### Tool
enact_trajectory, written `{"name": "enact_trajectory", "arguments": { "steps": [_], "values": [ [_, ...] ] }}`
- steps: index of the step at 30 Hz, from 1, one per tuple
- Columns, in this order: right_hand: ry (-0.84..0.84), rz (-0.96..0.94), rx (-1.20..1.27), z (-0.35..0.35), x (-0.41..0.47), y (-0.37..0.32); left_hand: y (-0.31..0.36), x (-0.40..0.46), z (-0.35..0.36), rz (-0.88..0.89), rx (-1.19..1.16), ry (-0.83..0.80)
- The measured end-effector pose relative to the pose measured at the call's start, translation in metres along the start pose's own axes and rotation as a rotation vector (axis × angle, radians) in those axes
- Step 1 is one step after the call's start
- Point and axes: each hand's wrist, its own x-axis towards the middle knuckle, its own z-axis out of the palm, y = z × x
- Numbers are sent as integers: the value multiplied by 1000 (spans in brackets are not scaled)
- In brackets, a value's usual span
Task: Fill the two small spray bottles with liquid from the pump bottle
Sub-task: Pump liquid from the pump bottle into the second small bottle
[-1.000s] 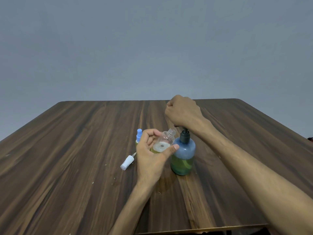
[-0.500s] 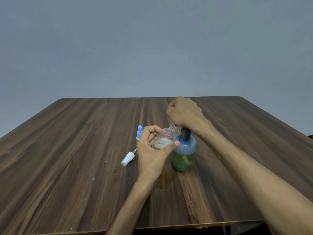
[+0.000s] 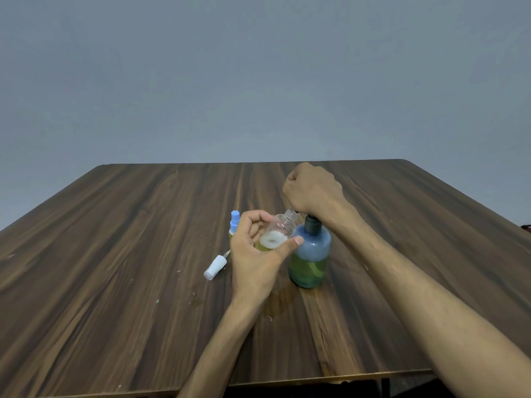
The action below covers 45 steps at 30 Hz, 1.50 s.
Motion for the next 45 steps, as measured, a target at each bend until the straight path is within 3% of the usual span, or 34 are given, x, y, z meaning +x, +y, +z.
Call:
{"name": "enact_trajectory", "arguments": {
  "steps": [18,28,34,40,45],
  "values": [
    [-20,11,22,1,-3,2,0,-1,-1,-6,18,-3],
    [-74,-105,116,-22,16,-5,-2,0,0,-14,-20,-14],
    [-99,-75,-55,-1,7,2,-2,0,-1,10,2,-9],
    [110,-105,-16,-7,11,-3,-1,0,-1,10,-1,-11],
    [63,-71,-51,1,7,4,-1,0,-1,13,9,-17]
  ]
}}
